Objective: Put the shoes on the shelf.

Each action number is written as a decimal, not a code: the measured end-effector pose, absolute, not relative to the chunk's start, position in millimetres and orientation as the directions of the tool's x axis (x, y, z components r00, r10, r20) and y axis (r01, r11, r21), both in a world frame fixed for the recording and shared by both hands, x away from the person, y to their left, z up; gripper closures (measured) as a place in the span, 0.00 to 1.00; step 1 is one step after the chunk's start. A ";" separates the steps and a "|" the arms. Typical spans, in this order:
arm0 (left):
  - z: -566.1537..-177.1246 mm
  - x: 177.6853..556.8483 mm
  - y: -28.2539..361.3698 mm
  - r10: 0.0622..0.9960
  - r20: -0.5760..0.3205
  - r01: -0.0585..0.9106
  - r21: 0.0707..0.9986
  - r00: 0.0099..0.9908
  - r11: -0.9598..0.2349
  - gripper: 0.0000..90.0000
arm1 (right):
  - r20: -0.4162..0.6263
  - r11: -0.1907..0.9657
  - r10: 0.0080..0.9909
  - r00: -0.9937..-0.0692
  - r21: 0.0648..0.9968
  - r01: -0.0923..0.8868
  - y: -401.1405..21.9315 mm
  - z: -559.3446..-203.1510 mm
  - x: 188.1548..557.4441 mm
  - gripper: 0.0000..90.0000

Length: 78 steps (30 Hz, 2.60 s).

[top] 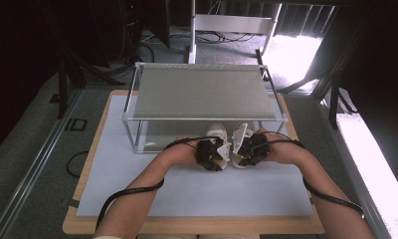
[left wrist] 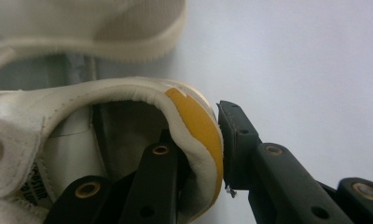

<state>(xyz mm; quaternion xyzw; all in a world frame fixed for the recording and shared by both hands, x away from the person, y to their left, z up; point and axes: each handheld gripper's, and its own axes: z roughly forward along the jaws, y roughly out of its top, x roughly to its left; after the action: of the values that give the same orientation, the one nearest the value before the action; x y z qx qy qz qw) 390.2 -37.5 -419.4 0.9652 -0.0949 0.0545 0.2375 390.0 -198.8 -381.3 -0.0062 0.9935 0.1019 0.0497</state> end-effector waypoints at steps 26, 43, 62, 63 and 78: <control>-402.2 394.9 -34.0 0.308 0.240 0.072 0.671 0.921 -0.738 0.41 | -0.194 0.844 0.284 -0.939 0.516 0.149 -241.9 -372.4 403.9 0.64; -408.4 357.4 -8.2 0.487 0.174 0.269 0.655 0.856 -0.706 0.41 | -0.154 0.692 0.553 -0.819 0.633 0.348 -266.6 -410.4 358.3 0.53; -434.7 366.2 -23.1 0.581 0.143 0.357 0.665 0.802 -0.656 0.36 | -0.094 0.577 0.691 -0.717 0.669 0.468 -258.4 -430.1 372.1 0.50; -434.9 367.0 -24.5 0.583 0.151 0.357 0.661 0.798 -0.659 0.37 | -0.091 0.575 0.690 -0.718 0.671 0.468 -257.3 -429.6 373.0 0.50; -440.7 382.7 -25.5 0.607 0.145 0.360 0.690 0.782 -0.628 0.43 | -0.052 0.510 0.736 -0.675 0.697 0.504 -260.7 -435.0 383.8 0.48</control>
<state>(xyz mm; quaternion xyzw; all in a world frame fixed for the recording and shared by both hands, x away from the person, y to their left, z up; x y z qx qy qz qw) 382.7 -25.5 -440.7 0.8831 0.2737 0.1851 0.3331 383.8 -260.7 -435.0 0.3640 0.8515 0.3351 0.1736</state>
